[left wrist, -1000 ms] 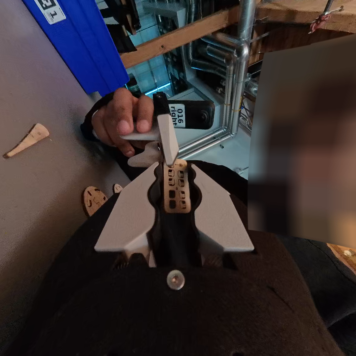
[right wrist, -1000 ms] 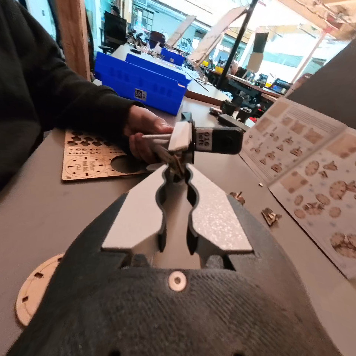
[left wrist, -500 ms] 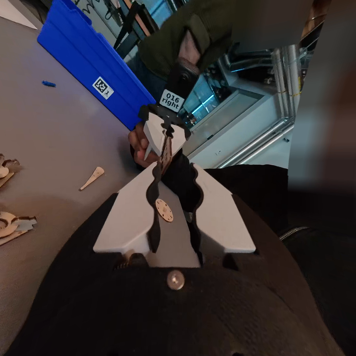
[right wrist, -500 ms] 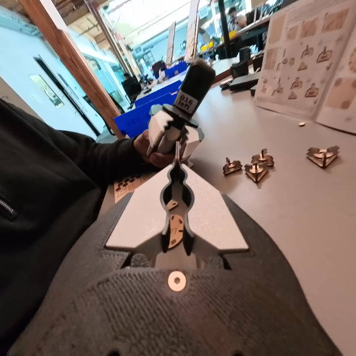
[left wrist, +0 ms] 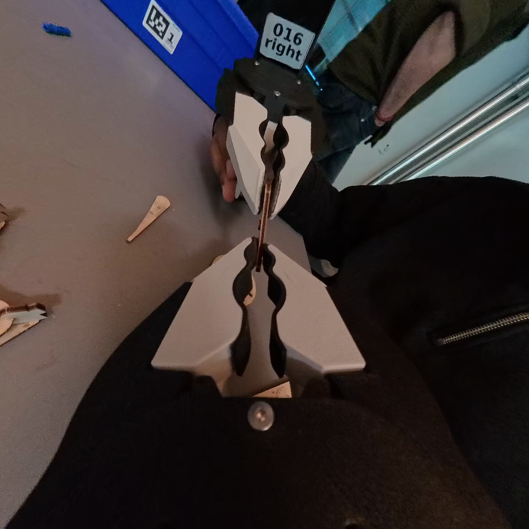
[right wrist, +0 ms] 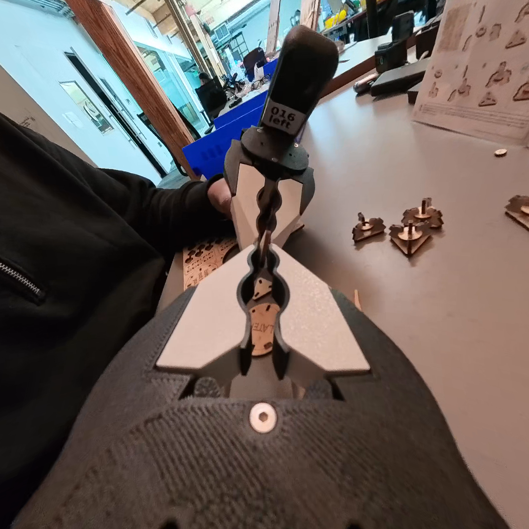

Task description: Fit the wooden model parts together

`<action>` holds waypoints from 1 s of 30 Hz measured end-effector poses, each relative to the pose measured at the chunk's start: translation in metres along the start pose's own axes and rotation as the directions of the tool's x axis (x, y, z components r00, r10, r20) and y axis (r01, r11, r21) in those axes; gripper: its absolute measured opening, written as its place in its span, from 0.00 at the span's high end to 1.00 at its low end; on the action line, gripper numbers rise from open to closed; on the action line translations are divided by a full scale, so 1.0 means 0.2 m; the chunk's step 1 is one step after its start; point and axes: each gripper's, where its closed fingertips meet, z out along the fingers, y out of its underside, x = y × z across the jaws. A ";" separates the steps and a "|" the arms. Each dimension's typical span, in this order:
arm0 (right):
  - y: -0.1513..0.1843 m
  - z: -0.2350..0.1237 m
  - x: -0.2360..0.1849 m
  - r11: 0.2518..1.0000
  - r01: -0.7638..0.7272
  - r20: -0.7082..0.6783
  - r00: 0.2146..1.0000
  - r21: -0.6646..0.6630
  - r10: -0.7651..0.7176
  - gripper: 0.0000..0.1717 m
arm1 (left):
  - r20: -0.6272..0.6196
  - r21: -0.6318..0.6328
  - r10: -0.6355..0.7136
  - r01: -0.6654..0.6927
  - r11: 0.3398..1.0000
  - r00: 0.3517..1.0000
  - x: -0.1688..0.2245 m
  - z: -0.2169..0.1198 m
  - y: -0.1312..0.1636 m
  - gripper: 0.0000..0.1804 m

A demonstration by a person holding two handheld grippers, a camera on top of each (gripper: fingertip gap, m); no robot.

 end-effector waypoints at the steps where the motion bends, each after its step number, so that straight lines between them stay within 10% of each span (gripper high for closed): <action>1: 0.01 0.00 0.00 1.000 -0.009 0.006 1.000 -0.006 0.010 0.99 | 0.001 -0.009 -0.001 0.001 1.000 1.000 0.00 0.01 0.01 1.00; 13: -0.08 -0.07 0.11 0.968 0.250 -0.258 0.936 0.003 -0.241 0.87 | 0.023 0.148 -0.070 0.066 0.987 0.997 -0.05 -0.10 -0.10 1.00; 22: 0.27 -0.12 0.37 0.791 0.292 -0.376 0.757 -0.538 -0.535 0.79 | 0.167 0.316 -0.081 0.025 0.948 0.983 -0.17 -0.29 -0.21 1.00; 30: 0.30 -0.12 0.36 0.830 0.206 -0.388 0.809 -0.518 -0.442 0.97 | 0.190 0.289 -0.054 -0.003 0.957 0.980 -0.18 -0.26 -0.19 1.00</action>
